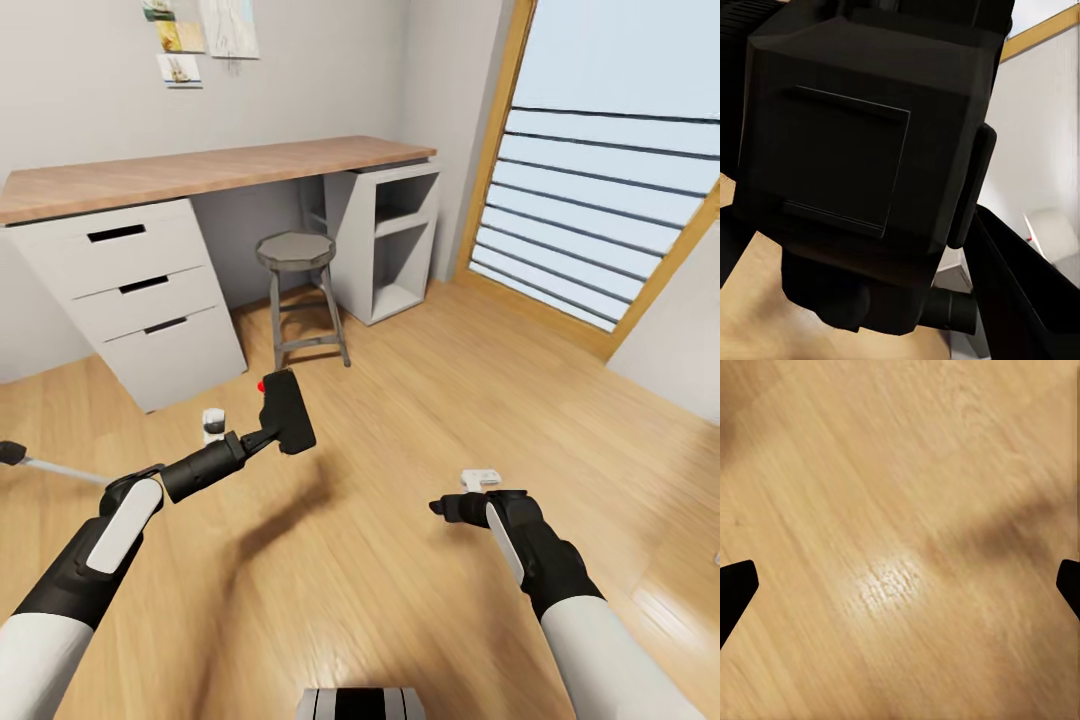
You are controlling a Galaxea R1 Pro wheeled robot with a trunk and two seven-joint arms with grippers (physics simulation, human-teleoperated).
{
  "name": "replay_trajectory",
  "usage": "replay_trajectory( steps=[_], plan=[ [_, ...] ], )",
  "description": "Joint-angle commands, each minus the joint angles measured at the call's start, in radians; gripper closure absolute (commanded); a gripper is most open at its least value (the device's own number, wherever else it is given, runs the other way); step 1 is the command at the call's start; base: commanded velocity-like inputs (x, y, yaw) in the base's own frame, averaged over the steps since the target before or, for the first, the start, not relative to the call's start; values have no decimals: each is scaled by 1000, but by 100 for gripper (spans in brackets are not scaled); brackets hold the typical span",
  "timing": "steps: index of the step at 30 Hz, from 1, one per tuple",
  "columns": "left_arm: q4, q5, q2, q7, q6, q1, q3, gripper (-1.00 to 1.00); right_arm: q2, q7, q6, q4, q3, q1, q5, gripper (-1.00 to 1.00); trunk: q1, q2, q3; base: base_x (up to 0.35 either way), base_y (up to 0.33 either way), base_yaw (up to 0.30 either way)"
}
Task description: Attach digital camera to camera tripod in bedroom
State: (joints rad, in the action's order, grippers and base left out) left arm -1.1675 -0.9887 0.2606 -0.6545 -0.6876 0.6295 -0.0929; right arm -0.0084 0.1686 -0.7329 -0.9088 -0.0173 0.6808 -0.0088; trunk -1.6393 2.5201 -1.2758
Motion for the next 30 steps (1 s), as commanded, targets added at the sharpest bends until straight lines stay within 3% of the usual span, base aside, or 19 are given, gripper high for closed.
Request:
replay_trajectory(
  steps=[1,22,25,30],
  plan=[
    [0,-7,0,-1,-6,0,-1,100,-1,2,-5,-1,-2,0,0,-100,1,0,3,0,0,0],
    [-2,-4,-8,22,-4,1,-3,100,-1,8,-5,-4,-3,0,0,-100,10,-5,84,0,0,0],
    [-3,2,-9,57,-4,1,-5,100,-1,16,-5,-5,-3,0,0,-100,11,-6,96,0,0,0],
    [-15,14,-19,230,-4,0,-7,100,-2,57,-5,-6,-1,0,1,-100,14,-7,115,0,0,0]
  ],
)
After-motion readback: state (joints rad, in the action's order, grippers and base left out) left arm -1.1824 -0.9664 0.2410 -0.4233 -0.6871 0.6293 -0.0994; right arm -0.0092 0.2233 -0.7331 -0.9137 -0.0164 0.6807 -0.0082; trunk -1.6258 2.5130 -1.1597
